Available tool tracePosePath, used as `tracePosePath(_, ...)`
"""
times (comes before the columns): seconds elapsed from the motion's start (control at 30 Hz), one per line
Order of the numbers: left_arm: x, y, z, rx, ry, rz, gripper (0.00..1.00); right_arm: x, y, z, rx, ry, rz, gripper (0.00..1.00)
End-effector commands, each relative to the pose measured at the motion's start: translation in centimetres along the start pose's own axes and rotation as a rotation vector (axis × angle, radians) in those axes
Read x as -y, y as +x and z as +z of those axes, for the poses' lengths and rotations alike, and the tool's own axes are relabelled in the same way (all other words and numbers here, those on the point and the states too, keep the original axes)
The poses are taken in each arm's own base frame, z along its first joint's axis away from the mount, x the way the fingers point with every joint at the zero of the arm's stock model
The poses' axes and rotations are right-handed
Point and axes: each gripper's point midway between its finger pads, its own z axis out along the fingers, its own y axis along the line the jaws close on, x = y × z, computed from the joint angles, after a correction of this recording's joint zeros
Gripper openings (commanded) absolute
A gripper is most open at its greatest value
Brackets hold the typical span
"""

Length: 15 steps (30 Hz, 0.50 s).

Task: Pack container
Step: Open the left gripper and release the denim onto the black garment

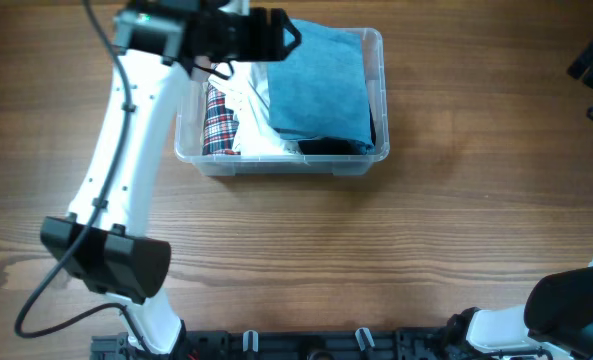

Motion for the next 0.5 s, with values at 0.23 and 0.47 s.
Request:
tracePosePath(0.23,-4.2,3.9,9.7,-0.096,-0.523,0.17,0.23,-0.3,0.4,0.6,-0.018,-0.015,-0.019,1.0)
tracePosePath(0.47,-9.1,9.4,17.2,-0.293,-0.586,0.153,0.18,-0.3,0.4,0.6,-0.018,-0.015,-0.019,1.0)
